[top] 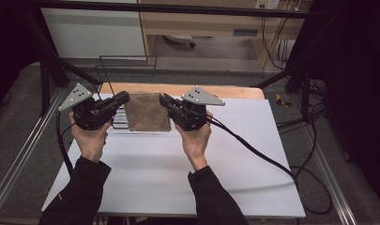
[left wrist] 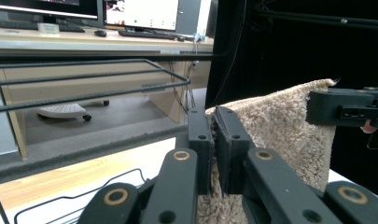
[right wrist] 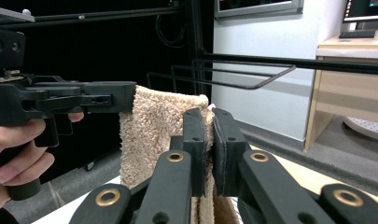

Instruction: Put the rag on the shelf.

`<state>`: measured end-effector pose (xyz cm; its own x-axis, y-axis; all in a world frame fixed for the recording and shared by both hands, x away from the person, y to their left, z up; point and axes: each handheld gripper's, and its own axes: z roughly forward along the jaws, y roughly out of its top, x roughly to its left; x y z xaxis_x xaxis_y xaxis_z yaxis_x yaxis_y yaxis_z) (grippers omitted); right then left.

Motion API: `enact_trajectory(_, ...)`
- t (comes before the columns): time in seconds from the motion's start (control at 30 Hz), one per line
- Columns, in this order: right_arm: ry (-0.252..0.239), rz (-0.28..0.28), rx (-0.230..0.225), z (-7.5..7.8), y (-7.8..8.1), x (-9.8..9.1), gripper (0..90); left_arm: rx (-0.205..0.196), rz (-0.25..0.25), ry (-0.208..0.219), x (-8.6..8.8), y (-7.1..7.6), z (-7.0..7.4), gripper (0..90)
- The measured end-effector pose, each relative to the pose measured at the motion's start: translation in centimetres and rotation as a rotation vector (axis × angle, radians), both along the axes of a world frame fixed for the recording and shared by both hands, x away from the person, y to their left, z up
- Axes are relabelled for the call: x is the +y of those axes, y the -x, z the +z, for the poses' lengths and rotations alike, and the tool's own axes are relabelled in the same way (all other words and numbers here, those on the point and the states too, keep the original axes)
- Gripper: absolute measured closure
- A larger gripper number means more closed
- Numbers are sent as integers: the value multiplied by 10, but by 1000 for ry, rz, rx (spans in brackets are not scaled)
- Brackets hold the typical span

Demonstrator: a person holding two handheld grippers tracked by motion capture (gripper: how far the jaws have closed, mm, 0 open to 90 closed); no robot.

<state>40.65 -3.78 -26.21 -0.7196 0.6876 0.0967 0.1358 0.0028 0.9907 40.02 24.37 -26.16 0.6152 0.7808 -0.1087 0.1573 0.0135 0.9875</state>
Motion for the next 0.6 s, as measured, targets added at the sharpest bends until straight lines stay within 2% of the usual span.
enact_trajectory(0.6,-9,-12,-38,17,-15,17,853,-35,36,32,13,-10,15,851)
